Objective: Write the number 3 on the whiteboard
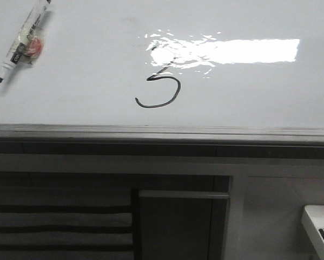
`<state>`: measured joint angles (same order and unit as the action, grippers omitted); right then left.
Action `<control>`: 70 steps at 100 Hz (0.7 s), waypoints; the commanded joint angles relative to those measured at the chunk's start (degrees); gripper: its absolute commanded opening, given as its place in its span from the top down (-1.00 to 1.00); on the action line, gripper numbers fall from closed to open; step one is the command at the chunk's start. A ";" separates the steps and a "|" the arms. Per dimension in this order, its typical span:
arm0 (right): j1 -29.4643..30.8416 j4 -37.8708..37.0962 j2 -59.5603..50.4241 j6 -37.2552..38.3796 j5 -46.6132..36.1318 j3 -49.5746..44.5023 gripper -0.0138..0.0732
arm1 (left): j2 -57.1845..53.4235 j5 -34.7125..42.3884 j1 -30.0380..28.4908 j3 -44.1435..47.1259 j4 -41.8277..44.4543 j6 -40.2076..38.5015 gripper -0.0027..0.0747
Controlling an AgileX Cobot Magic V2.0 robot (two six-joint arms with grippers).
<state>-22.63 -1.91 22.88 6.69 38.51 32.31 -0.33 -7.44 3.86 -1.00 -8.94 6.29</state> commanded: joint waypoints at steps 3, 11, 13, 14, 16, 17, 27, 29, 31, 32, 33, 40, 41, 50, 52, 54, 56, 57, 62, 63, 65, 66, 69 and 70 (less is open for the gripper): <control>0.40 -0.83 0.52 -0.07 -3.95 1.49 0.86 | -1.81 9.69 -0.07 1.38 12.73 -14.53 0.98; 0.40 -0.83 0.52 -0.07 -3.95 1.49 0.86 | -1.81 8.62 -0.07 1.30 12.45 -14.53 0.98; 0.40 -0.83 0.52 -0.07 -3.95 1.49 0.86 | -1.81 9.19 -0.07 1.44 12.60 -14.17 0.98; 0.40 -0.83 0.52 -0.07 -3.95 1.49 0.86 | -1.81 9.19 -0.07 1.44 12.60 -13.83 0.98; 0.40 -0.83 0.52 -0.07 -3.95 1.49 0.86 | -1.81 8.68 -0.07 1.44 12.60 -13.55 0.98; 0.40 -0.83 0.52 -0.07 -3.95 1.49 0.86 | -1.81 8.55 -0.07 1.44 12.60 -13.41 0.98; 0.40 -0.83 0.52 -0.07 -3.95 1.49 0.86 | -1.81 8.30 -0.07 1.44 12.60 -13.41 0.98; 0.40 -0.83 0.52 -0.07 -3.95 1.49 0.86 | -1.81 8.30 -0.07 1.44 12.60 -13.41 0.98; 0.40 -0.83 0.52 -0.07 -3.95 1.49 0.86 | -1.81 8.30 -0.07 1.44 12.60 -13.41 0.98; 0.40 -0.83 0.52 -0.07 -3.95 1.49 0.86 | -1.81 8.30 -0.07 1.44 12.60 -13.41 0.98; 0.40 -0.83 0.52 -0.07 -3.95 1.49 0.86 | -1.81 8.30 -0.07 1.44 12.60 -13.41 0.98; 0.40 -0.83 0.52 -0.07 -3.95 1.49 0.86 | -1.81 8.30 -0.07 1.44 12.60 -13.41 0.98; 0.40 -0.83 0.52 -0.07 -3.95 1.49 0.86 | -1.81 8.30 -0.07 1.44 12.60 -13.41 0.98; 0.40 -0.83 0.52 -0.07 -3.95 1.49 0.86 | -1.81 8.30 -0.07 1.44 12.60 -13.41 0.98; 0.40 -0.83 0.52 -0.07 -3.95 1.49 0.86 | -1.81 8.30 -0.07 1.44 12.60 -13.41 0.98; 0.40 -0.83 0.52 -0.07 -3.95 1.49 0.86 | -1.81 8.30 -0.07 1.44 12.60 -13.41 0.98; 0.40 -0.83 0.52 -0.07 -3.95 1.49 0.86 | -1.81 8.30 -0.07 1.44 12.60 -13.41 0.98; 0.40 -0.83 0.52 -0.07 -3.95 1.49 0.86 | -1.81 8.30 -0.07 1.44 12.60 -13.41 0.98; 0.40 -0.83 0.52 -0.07 -3.95 1.49 0.86 | -1.81 8.30 -0.07 1.44 12.60 -13.41 0.98; 0.40 -0.83 0.52 -0.07 -3.95 1.49 0.86 | -1.81 8.30 -0.07 1.44 12.60 -13.41 0.98; 0.40 -0.83 0.52 -0.07 -3.95 1.49 0.86 | -1.81 8.30 -0.07 1.44 12.60 -13.41 0.98; 0.40 -0.83 0.52 -0.07 -3.95 1.49 0.86 | -1.81 8.30 -0.07 1.44 12.60 -13.41 0.98; 0.40 -0.83 0.52 -0.07 -3.95 1.49 0.86 | -1.81 8.30 -0.07 1.44 12.60 -13.41 0.98; 0.40 -0.83 0.52 -0.07 -3.95 1.49 0.86 | -1.81 8.30 -0.07 1.44 12.60 -13.41 0.98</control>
<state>-22.63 -1.91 22.88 6.69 38.59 32.21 -0.33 -3.99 3.86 0.33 3.61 -6.57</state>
